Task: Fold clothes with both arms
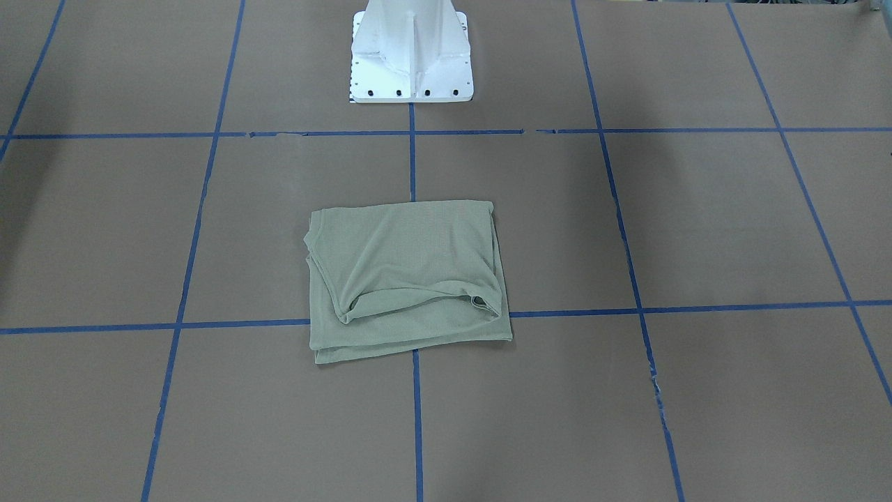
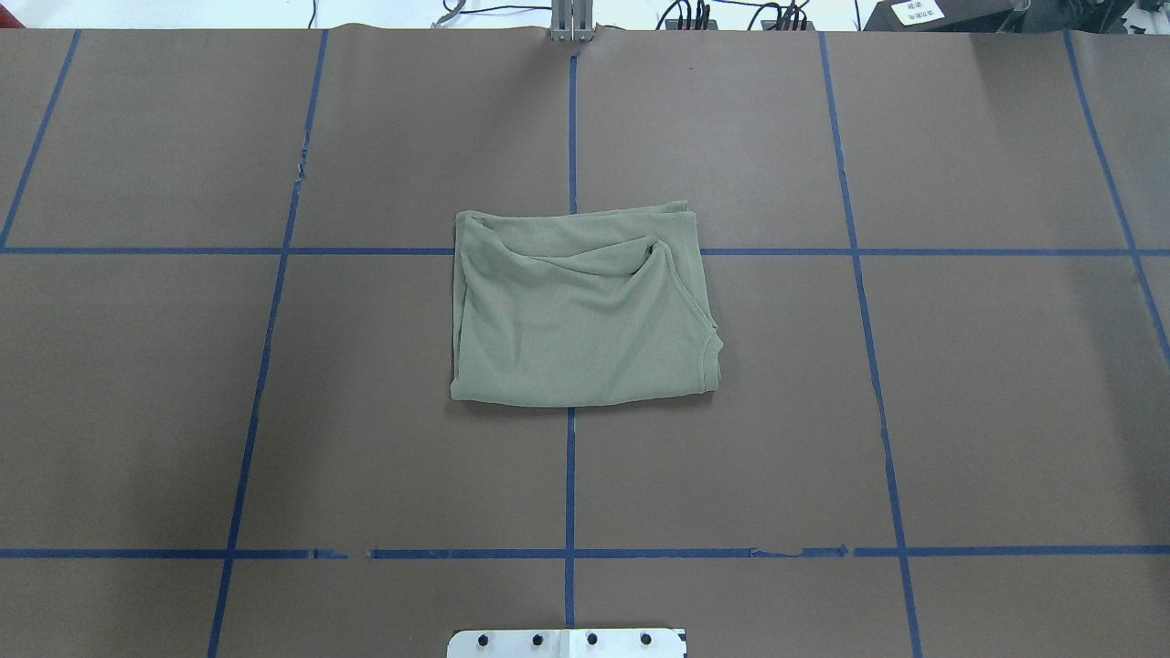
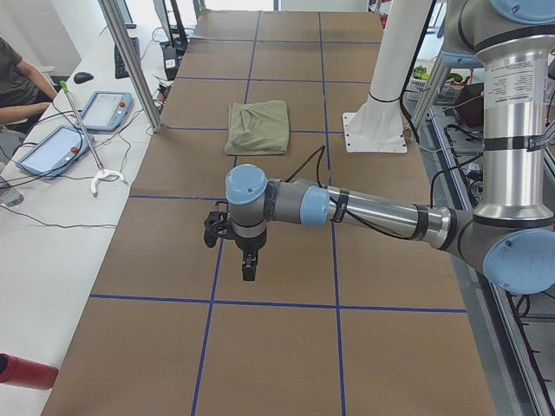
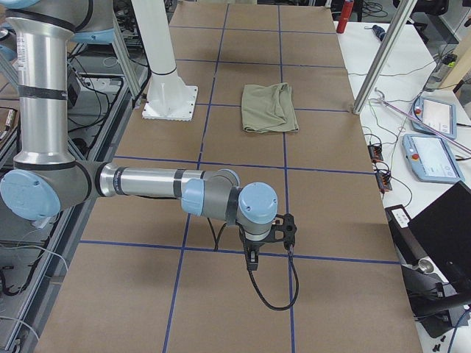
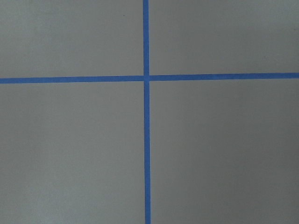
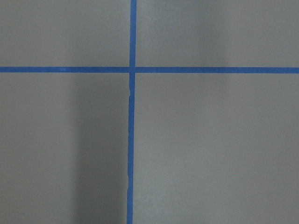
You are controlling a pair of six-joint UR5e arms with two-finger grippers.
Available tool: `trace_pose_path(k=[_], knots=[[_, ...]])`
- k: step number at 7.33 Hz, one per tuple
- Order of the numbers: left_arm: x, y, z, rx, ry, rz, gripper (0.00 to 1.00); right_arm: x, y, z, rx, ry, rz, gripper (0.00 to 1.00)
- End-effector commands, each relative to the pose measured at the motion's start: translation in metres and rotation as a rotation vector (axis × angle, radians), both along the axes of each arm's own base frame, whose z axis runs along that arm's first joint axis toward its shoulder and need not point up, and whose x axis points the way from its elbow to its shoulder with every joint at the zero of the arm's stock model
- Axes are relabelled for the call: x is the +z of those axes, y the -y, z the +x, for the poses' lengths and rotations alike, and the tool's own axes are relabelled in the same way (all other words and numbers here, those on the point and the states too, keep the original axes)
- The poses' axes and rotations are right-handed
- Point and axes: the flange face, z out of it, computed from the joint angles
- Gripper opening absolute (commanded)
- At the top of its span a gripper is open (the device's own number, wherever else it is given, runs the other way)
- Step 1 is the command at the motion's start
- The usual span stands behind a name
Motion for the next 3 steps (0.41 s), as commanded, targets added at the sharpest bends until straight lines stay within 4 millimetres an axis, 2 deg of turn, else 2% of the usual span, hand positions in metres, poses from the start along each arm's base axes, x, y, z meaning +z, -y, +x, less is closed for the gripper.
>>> trace_pose_path(k=[1,3], knots=[[0.0026,-0.0006,0.0,0.001,0.0,-0.004,1.0,0.0002,-0.0002,-0.0001,0.0,0.001,0.0,1.0],[0.0041,-0.0006,-0.0007,-0.001,0.001,-0.008,1.0,-0.0019,0.0019,0.0008,0.001,0.0,0.004,1.0]])
